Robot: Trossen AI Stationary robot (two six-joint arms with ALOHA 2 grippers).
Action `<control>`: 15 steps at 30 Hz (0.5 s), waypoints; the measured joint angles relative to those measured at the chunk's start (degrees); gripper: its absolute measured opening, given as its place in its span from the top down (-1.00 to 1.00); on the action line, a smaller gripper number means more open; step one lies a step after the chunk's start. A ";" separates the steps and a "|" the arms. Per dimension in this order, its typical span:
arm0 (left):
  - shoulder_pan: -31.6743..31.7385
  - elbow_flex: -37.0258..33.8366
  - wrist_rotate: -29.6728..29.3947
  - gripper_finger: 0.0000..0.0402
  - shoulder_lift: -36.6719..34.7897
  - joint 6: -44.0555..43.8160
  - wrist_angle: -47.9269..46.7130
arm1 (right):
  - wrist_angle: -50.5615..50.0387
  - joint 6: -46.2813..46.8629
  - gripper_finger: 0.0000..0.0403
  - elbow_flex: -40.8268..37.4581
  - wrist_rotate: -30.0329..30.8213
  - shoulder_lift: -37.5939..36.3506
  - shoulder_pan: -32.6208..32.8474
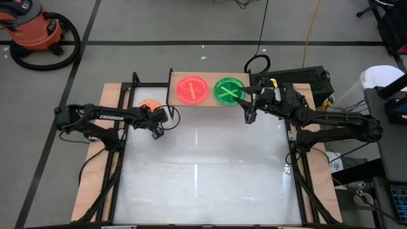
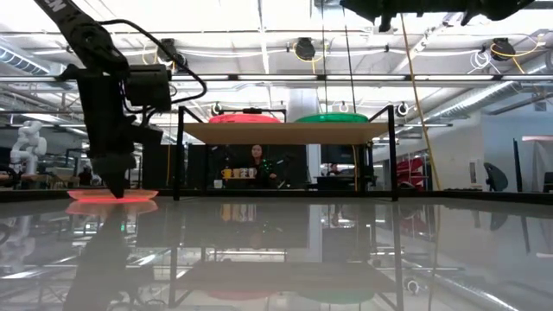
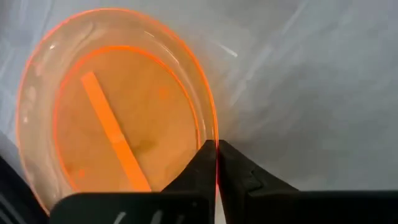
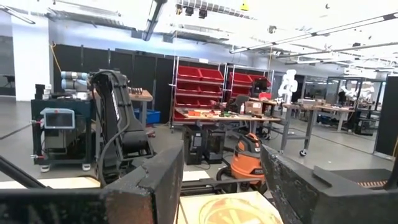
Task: Place and stack plates onto a shelf
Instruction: Stack the orange plate on top of the orange plate on the shelf
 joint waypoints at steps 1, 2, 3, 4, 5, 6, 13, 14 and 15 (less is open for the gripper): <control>-0.12 0.05 -0.12 0.97 -0.41 -0.27 -0.37 | 0.01 0.00 0.04 0.01 0.00 0.00 0.00; -0.32 0.51 -0.11 0.97 -0.88 -1.13 -1.67 | -0.03 0.02 0.04 0.01 -0.02 0.00 0.00; -0.79 1.35 -0.11 0.98 -1.41 -2.44 -3.63 | -0.06 0.02 0.04 0.00 -0.02 0.00 0.00; -1.59 2.45 -0.27 0.98 -1.96 -4.03 -5.75 | -0.06 0.03 0.04 0.01 0.00 0.00 0.00; -2.71 3.68 -1.03 0.98 -2.43 -5.79 -7.98 | -0.05 0.05 0.04 0.01 0.00 0.00 0.00; -4.28 4.78 -2.20 0.98 -2.94 -7.60 -10.01 | -0.05 0.16 0.04 0.00 0.00 0.00 0.00; -15.85 15.43 -12.10 0.99 -5.94 -15.44 -23.19 | -0.54 1.53 0.04 0.02 0.00 0.00 0.00; -16.88 17.49 -13.88 0.99 -5.99 -16.43 -25.47 | -0.65 1.53 0.04 0.00 0.00 0.00 0.00; -17.60 19.80 -15.90 0.99 -5.97 -17.29 -27.78 | -0.73 1.54 0.04 0.02 -0.02 0.00 0.00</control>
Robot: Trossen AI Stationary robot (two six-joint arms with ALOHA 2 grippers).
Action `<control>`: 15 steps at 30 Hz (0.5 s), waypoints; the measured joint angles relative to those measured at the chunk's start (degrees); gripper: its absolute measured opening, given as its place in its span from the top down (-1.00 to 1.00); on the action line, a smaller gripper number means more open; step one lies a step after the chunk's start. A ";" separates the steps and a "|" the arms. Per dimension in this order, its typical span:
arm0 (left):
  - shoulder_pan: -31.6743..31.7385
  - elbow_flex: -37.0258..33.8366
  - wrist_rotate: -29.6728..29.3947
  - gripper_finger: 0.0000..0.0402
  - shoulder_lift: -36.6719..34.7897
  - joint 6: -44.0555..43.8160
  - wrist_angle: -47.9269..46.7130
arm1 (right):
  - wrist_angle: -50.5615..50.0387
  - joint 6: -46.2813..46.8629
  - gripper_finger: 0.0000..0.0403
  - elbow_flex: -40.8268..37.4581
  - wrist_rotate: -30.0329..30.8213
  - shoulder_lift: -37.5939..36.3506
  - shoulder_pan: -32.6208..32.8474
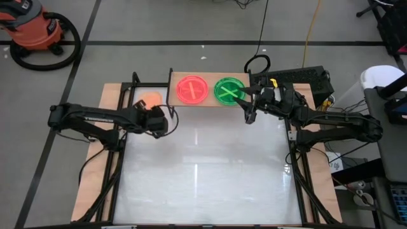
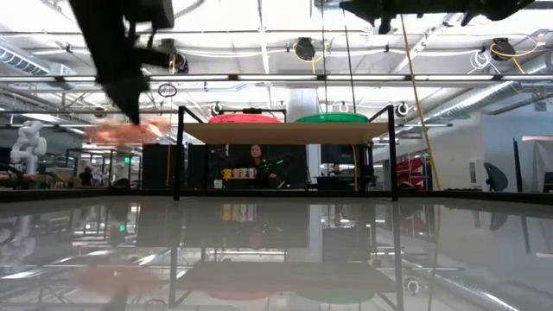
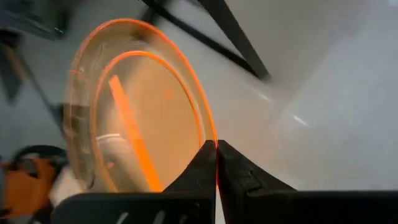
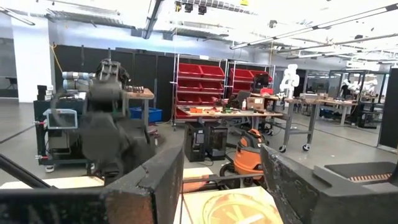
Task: Place and stack plates onto a shelf
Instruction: Stack the orange plate on top of the orange plate on the shelf
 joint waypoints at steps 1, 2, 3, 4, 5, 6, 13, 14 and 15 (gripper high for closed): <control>-0.45 2.35 -1.84 0.99 0.00 -0.71 -2.40 | -0.08 0.00 0.04 -0.01 0.00 0.00 0.00; -0.71 4.64 -3.83 0.99 -0.02 -1.12 -4.32 | -0.24 0.00 0.04 0.00 0.02 0.00 0.00; -0.92 6.90 -5.92 0.99 -0.04 -1.18 -5.62 | -0.40 0.01 0.04 0.00 0.02 0.00 0.00; -0.93 9.16 -8.02 0.99 -0.04 -0.27 -5.97 | -0.57 0.01 0.04 0.00 0.02 0.00 0.00; -0.92 11.05 -10.05 0.99 -0.04 2.28 -5.47 | -0.67 0.01 0.04 0.00 0.02 0.00 0.00; -0.75 12.75 -11.59 0.99 0.03 6.59 -4.00 | -0.69 0.01 0.04 0.00 0.02 0.00 0.00; 2.14 17.76 -2.81 1.00 2.37 45.75 17.79 | -0.70 0.01 0.04 -0.02 0.02 0.24 0.00; 2.72 17.77 -0.50 1.00 3.11 49.74 19.35 | -0.65 0.01 0.04 0.00 0.02 0.22 0.00; 3.29 17.77 1.33 1.00 4.06 53.48 20.11 | -0.67 0.01 0.04 0.00 0.02 0.22 0.00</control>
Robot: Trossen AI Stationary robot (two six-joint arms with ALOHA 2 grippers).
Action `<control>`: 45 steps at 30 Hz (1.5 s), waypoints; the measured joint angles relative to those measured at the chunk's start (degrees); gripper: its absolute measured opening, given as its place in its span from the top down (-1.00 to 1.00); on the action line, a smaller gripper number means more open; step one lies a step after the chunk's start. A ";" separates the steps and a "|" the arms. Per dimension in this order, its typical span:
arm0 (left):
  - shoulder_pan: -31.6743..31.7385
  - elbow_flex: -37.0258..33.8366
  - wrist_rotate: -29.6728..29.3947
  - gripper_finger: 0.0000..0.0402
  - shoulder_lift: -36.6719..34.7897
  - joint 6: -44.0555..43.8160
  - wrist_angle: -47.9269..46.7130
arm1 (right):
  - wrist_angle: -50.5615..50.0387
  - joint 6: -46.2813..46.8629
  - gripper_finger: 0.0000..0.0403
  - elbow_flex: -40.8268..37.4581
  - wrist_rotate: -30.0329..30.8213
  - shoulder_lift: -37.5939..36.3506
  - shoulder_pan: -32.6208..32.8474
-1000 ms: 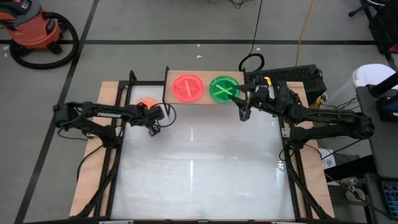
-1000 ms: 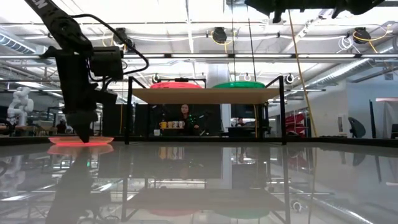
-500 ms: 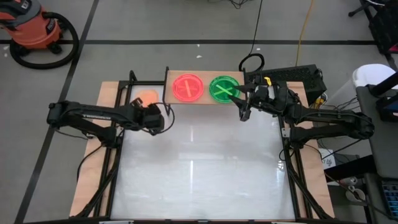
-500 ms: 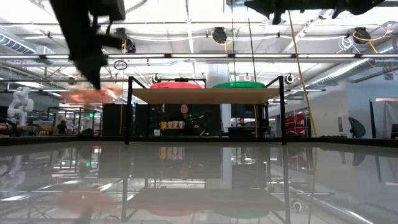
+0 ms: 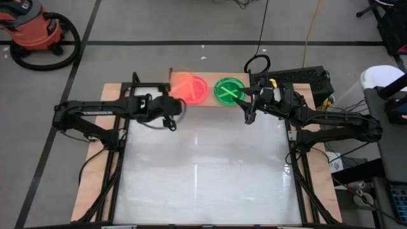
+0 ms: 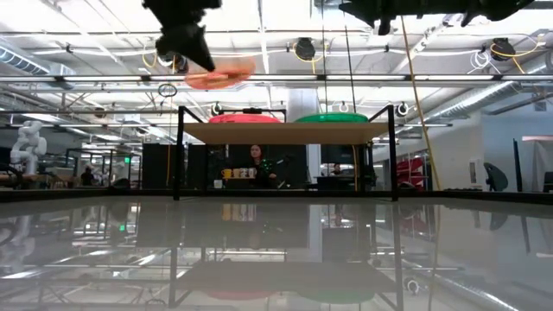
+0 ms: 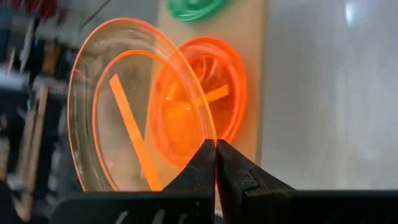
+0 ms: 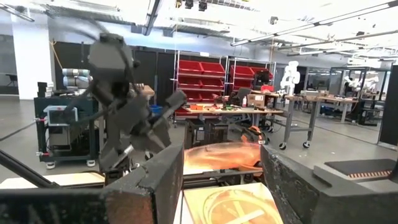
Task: Place and stack plates onto a shelf
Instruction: Stack the orange plate on top of the orange plate on the shelf, then return to Home Position
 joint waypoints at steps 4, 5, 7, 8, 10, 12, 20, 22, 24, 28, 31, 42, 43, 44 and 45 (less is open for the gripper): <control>2.69 -0.02 3.69 1.00 4.66 9.78 0.91 | -0.23 0.02 0.04 -0.01 0.00 0.00 0.00; 3.45 -0.02 3.91 1.00 5.85 11.10 0.96 | -0.30 0.02 0.04 -0.01 0.00 0.00 0.00; 4.98 -0.02 3.96 0.98 7.93 12.48 1.09 | -0.45 0.03 0.04 0.00 0.00 0.00 0.00; 5.59 -0.04 3.96 0.97 8.76 12.44 1.14 | -0.46 0.02 0.04 0.00 0.00 0.00 0.00; 6.41 -0.04 3.96 0.90 10.14 12.19 1.83 | -0.44 0.02 0.04 0.00 0.00 0.00 0.00; 6.87 -0.04 4.28 0.81 11.12 12.18 2.50 | -0.46 0.02 0.04 -0.02 0.00 0.00 0.00; 6.06 -0.04 7.79 0.36 11.41 12.15 8.81 | -1.06 0.02 0.04 -0.02 0.00 0.00 -0.02; 5.42 -0.04 7.81 0.25 11.34 12.09 10.07 | -1.54 0.02 0.04 -0.02 0.00 0.00 0.00; 4.56 -0.04 7.65 0.14 11.14 11.75 11.22 | -2.02 0.02 0.04 -0.02 0.02 0.00 -0.02; 2.63 -0.04 7.62 -0.01 10.06 10.53 15.42 | -2.12 0.02 0.04 -0.02 0.02 0.00 -0.01; 1.36 -0.12 7.55 -0.05 7.63 9.22 17.40 | -2.37 0.02 0.04 -0.02 0.01 -0.01 -0.02; -0.83 -8.41 13.98 0.46 -16.38 -5.32 19.06 | -16.55 -0.06 0.04 -0.04 -0.90 -5.67 0.09; -0.86 -10.41 15.60 0.56 -19.38 -6.39 18.80 | -19.71 -0.03 0.04 -0.04 -2.20 -6.76 0.07; -0.86 -12.34 17.11 0.65 -22.49 -7.36 19.29 | -22.05 0.00 0.04 -0.28 -3.46 -7.89 0.07; -0.82 -14.53 18.44 0.73 -25.84 -8.15 19.61 | -23.63 0.13 0.05 -0.95 -4.70 -9.07 0.12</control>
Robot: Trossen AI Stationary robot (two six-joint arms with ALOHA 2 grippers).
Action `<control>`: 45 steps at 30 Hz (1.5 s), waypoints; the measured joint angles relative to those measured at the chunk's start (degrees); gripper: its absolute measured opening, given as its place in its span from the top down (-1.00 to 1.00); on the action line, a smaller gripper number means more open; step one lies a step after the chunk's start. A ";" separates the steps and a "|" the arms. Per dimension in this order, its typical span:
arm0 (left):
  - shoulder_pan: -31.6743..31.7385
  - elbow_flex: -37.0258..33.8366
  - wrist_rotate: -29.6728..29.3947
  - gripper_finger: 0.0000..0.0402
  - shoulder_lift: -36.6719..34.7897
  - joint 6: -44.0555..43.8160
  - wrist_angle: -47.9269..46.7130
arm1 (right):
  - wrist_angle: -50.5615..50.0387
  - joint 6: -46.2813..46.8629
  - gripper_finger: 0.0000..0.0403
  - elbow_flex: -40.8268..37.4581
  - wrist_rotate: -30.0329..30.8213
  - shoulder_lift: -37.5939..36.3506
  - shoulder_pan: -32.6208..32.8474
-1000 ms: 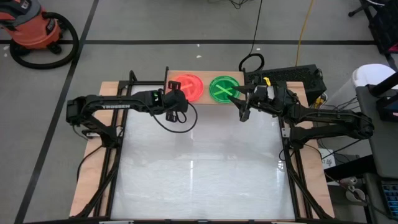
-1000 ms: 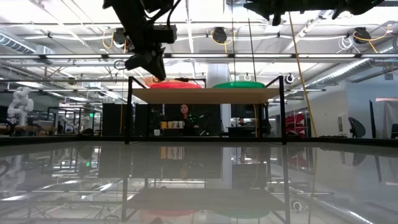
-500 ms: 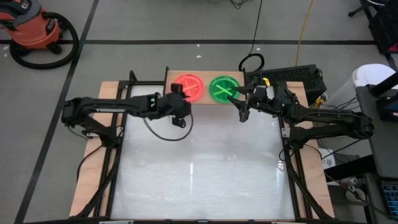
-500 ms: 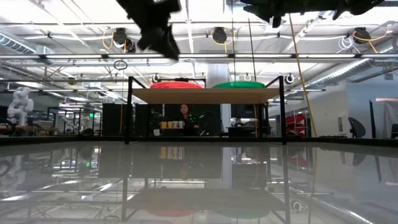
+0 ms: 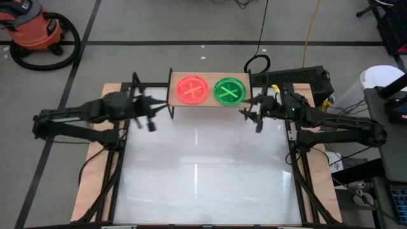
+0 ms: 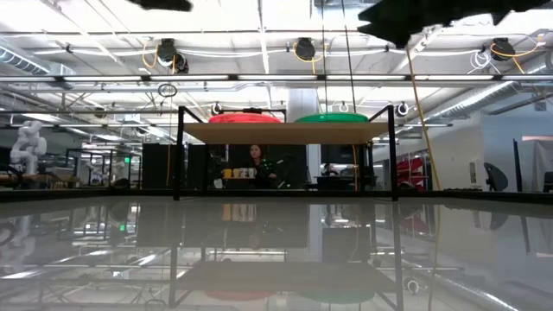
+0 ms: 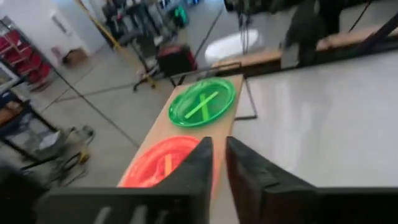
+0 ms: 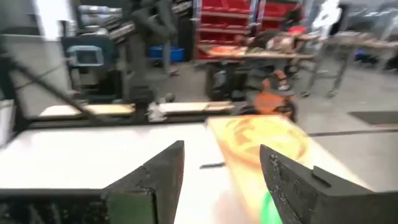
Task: Place and stack plates onto a shelf
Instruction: Return to Home Position
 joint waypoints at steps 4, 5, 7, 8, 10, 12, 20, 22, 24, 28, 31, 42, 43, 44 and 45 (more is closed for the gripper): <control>-0.30 -9.15 3.15 0.95 -12.85 -2.76 4.46 | -0.45 1.55 0.18 -6.57 -1.58 -6.62 1.11; -0.36 -11.45 4.20 0.97 -15.71 -3.22 5.75 | 0.45 1.38 0.23 -8.65 -1.55 -8.63 1.37; -0.40 -15.48 5.74 0.97 -21.44 -4.01 8.81 | 4.00 1.29 0.36 -13.49 -0.40 -12.84 1.61; -0.39 -17.36 6.37 0.97 -24.16 -4.33 10.02 | 6.68 1.26 0.43 -16.10 0.12 -14.78 1.61; -0.36 -21.06 6.89 0.96 -28.92 -5.01 12.10 | 12.46 0.71 0.59 -21.22 1.23 -18.45 1.61; -0.36 -24.71 7.05 0.96 -32.96 -5.46 12.59 | 17.14 -0.41 0.76 -25.66 1.16 -21.49 1.60; -0.36 -36.84 6.98 0.96 -44.67 -7.34 12.94 | 20.29 -1.71 0.97 -34.94 1.22 -28.41 1.50; -0.36 -39.23 6.98 0.96 -46.75 -7.91 12.99 | 20.25 -1.68 0.99 -36.02 1.22 -28.97 1.50; -0.36 -41.12 6.98 0.96 -48.62 -8.39 13.02 | 20.00 -1.65 0.99 -36.56 1.16 -29.53 1.50; -0.36 -43.18 7.04 0.96 -48.68 -9.03 13.37 | 19.84 -1.68 1.00 -36.69 1.11 -31.53 1.50; -0.36 -44.53 7.05 0.96 -48.75 -9.16 13.58 | 17.04 -1.68 1.00 -36.71 0.98 -34.23 1.50; -0.36 -47.31 19.60 0.96 -48.75 -10.54 17.50 | 2.56 -0.59 1.00 -36.82 -0.53 -46.14 1.50; -0.36 -48.45 21.42 0.96 -48.75 -10.55 19.37 | 2.00 -0.29 1.00 -36.82 -0.51 -46.08 1.50; -0.36 -49.70 22.65 0.96 -48.78 -10.43 21.72 | 0.76 -0.20 1.00 -36.83 -0.45 -45.81 1.50; -0.36 -51.04 23.13 0.96 -48.78 -10.29 23.91 | -0.49 -0.20 1.00 -36.92 -0.44 -45.49 1.50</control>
